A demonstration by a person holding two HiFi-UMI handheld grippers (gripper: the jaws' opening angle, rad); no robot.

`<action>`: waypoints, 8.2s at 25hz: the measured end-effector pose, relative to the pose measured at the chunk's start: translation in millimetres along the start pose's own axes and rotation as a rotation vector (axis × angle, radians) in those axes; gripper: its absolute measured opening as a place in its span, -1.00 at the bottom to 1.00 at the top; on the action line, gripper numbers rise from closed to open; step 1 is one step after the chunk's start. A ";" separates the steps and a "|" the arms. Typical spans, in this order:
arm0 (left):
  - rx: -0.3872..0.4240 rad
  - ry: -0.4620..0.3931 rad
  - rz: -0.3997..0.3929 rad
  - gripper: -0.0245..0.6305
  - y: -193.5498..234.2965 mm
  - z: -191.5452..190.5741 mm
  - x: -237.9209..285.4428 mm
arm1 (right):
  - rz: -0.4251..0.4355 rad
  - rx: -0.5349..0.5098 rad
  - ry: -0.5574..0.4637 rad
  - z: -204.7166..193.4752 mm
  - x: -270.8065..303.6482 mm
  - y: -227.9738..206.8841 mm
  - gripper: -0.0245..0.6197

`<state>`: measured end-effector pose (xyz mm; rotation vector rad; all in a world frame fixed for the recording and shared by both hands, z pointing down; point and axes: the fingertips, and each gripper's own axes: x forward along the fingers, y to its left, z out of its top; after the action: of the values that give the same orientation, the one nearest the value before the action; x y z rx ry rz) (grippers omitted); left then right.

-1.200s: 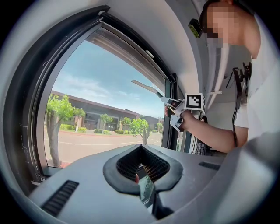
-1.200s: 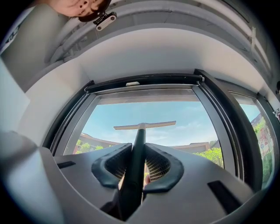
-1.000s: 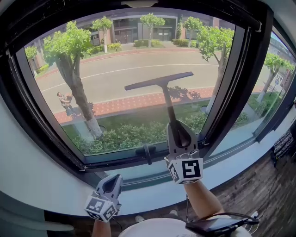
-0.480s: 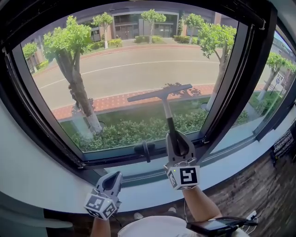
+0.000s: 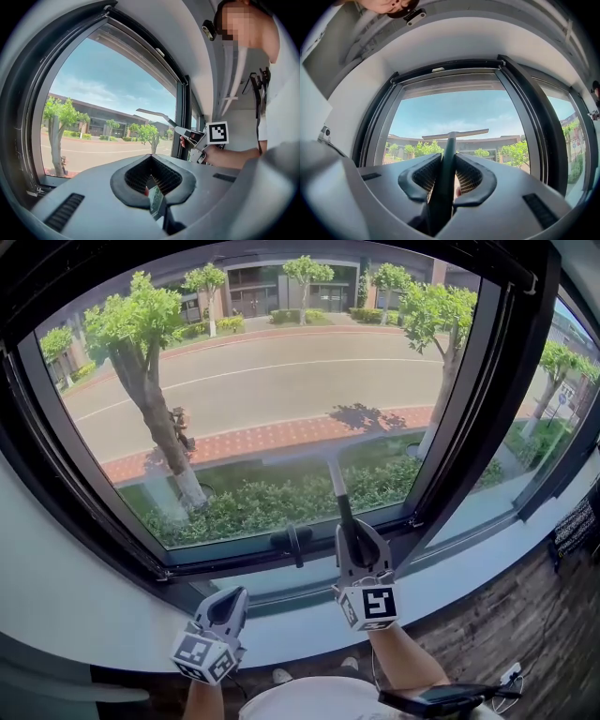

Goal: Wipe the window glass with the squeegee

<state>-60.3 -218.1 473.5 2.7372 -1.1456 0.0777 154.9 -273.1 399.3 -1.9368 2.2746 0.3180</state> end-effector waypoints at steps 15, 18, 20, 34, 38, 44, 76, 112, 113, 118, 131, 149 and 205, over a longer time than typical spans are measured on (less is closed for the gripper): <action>0.009 0.012 -0.007 -0.87 -1.2 -2.4 -0.1 | -0.013 0.040 0.085 -46.3 -16.3 -1.7 -0.61; 0.009 0.014 -0.008 -0.87 -2.0 -3.5 0.6 | -0.020 0.046 0.107 -56.7 -20.5 -2.4 -0.61; 0.010 0.015 -0.009 -0.87 -2.3 -3.7 0.6 | -0.021 0.053 0.118 -63.5 -22.9 -2.3 -0.61; 0.006 0.022 -0.010 -0.87 -2.2 -4.0 1.4 | -0.019 0.050 0.185 -93.4 -31.5 1.7 -0.61; 0.006 0.025 -0.012 -0.87 -2.6 -5.1 2.2 | -0.024 0.064 0.214 -105.0 -34.9 3.0 -0.61; -0.004 0.031 -0.008 -0.87 -2.3 -9.1 1.6 | -0.032 0.087 0.255 -125.8 -42.1 3.6 -0.61; -0.022 0.050 -0.014 -0.87 4.7 -21.6 -8.1 | -0.030 0.126 0.342 -161.5 -56.5 11.3 -0.61; 0.038 -0.020 0.104 -0.87 -67.1 -20.0 -53.8 | 0.147 0.089 -0.014 21.3 -118.3 3.4 -0.61; 0.044 -0.028 0.106 -0.87 -64.3 -18.2 -58.4 | 0.141 0.094 -0.022 24.6 -115.4 7.1 -0.61; 0.047 -0.072 0.121 -0.87 -36.4 -9.1 -93.9 | 0.146 0.094 -0.076 54.5 -88.3 51.5 -0.61; 0.080 -0.092 0.024 -0.87 4.1 -3.6 -152.8 | 0.056 0.008 -0.368 252.3 74.9 142.8 -0.61; 0.072 -0.097 0.035 -0.87 10.9 -5.2 -166.6 | 0.021 -0.003 -0.405 306.7 139.6 165.4 -0.61; 0.014 -0.045 0.043 -0.87 19.4 -22.7 -141.7 | 0.041 0.012 -0.085 69.2 49.9 177.3 -0.61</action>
<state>-173.2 -127.9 482.3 2.7400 -1.2207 0.0295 -30.2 -277.1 333.1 -1.8358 2.2594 0.3826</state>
